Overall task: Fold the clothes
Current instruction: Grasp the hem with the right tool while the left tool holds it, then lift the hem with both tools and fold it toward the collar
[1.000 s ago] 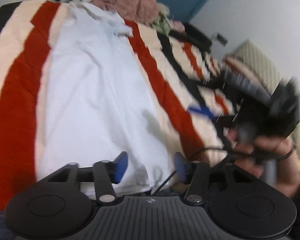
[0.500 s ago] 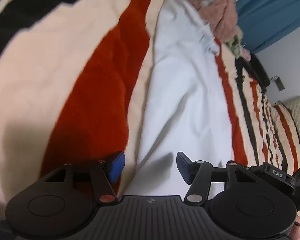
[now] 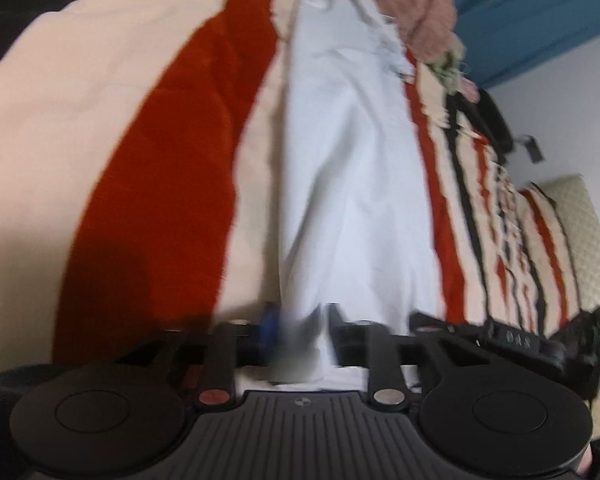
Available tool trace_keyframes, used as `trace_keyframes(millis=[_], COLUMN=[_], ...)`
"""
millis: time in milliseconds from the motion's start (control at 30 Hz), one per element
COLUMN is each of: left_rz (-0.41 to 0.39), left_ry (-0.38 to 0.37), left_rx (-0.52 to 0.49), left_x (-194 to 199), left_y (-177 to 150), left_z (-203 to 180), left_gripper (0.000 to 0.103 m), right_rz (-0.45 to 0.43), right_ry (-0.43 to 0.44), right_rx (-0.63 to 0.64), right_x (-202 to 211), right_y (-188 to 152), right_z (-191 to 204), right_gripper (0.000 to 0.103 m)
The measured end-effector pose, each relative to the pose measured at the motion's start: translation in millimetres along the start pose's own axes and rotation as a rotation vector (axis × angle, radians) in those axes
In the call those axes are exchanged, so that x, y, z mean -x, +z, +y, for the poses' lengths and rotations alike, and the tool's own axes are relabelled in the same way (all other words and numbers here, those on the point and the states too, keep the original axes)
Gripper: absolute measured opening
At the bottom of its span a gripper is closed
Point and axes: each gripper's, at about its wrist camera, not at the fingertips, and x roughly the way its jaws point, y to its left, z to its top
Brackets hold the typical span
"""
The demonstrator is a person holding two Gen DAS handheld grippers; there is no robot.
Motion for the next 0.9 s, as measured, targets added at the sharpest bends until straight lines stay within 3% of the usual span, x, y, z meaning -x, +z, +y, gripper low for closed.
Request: trace_keyframes(millis=[100,167,200,233,267,300,333,367,633,900], left_rz=[0.05,0.089,0.091,0.094,0.098,0.093,0.088,0.083,-0.084,-0.244], left_ry=[-0.011,-0.021,-0.025,-0.029,-0.044,-0.054,-0.063,-0.072,-0.263,-0.368], left_rx=[0.034,0.065,0.075,0.085,0.093,0.092,0.089,0.086,0.167,0.126], left_x=[-14,-25,-27,-30,-29,-28,-26,-24,36,141], left_y=[3,8,10,11,12,11,10,9,19,44], left_z=[6,11,13,14,15,14,14,13,-3,-70], left_gripper=[0.051,0.048,0.046,0.031,0.014,0.011,0.01,0.008,0.005,0.004], right_rz=[0.063,0.112,0.105,0.079,0.045,0.009,-0.017,-0.037,-0.234,-0.462], right_ry=[0.009,0.036,0.023,0.01,0.029,0.061,0.076,0.082,0.208,0.306], right_rx=[0.062,0.104,0.122,0.111,0.072,0.029,0.008,-0.002,-0.151,0.056], right_x=[-7,-12,-12,-9,-5,1,7,12,69,177], right_y=[-8,-16,-19,-19,-17,-15,-15,-15,-4,23], right_z=[11,20,23,23,19,14,10,8,-9,72], right_gripper=[0.049,0.049,0.036,0.025,0.023,0.022,0.014,0.011,0.007,0.007])
